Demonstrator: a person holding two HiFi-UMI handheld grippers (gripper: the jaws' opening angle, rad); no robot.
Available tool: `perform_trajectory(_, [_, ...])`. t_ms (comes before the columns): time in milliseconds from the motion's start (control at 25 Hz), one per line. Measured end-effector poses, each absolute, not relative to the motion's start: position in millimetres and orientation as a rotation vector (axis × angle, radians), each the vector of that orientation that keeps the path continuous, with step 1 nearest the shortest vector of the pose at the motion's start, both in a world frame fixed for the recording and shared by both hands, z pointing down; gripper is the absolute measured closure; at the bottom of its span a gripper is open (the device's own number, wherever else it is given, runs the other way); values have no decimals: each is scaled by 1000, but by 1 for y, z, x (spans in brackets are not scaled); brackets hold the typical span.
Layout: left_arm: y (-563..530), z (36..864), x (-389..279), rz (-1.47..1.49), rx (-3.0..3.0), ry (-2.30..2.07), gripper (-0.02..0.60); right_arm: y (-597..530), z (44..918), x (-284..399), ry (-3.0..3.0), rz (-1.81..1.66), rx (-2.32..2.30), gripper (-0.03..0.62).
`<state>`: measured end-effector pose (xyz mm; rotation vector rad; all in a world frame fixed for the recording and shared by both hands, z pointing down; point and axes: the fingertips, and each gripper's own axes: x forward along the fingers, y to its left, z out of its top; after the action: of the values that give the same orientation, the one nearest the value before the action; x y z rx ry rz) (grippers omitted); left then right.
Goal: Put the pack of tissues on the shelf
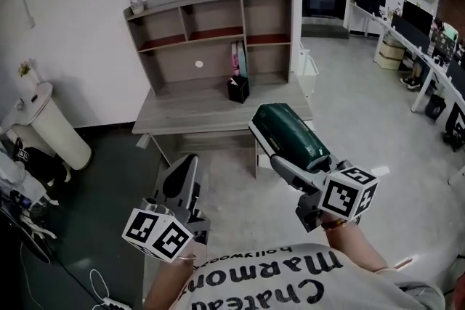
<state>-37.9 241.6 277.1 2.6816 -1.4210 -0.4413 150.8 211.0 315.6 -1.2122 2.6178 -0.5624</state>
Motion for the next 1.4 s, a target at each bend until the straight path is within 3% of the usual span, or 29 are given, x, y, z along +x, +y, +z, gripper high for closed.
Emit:
perform_trajectory(720, [175,326,-59,-373,2614,-1342,563,139,357,113,2720,-675,-1240,109])
perform_trajectory(1400, [1,300,-49,-365,2615,-1425,565,-59,330,123,2691,-645,-1118,109])
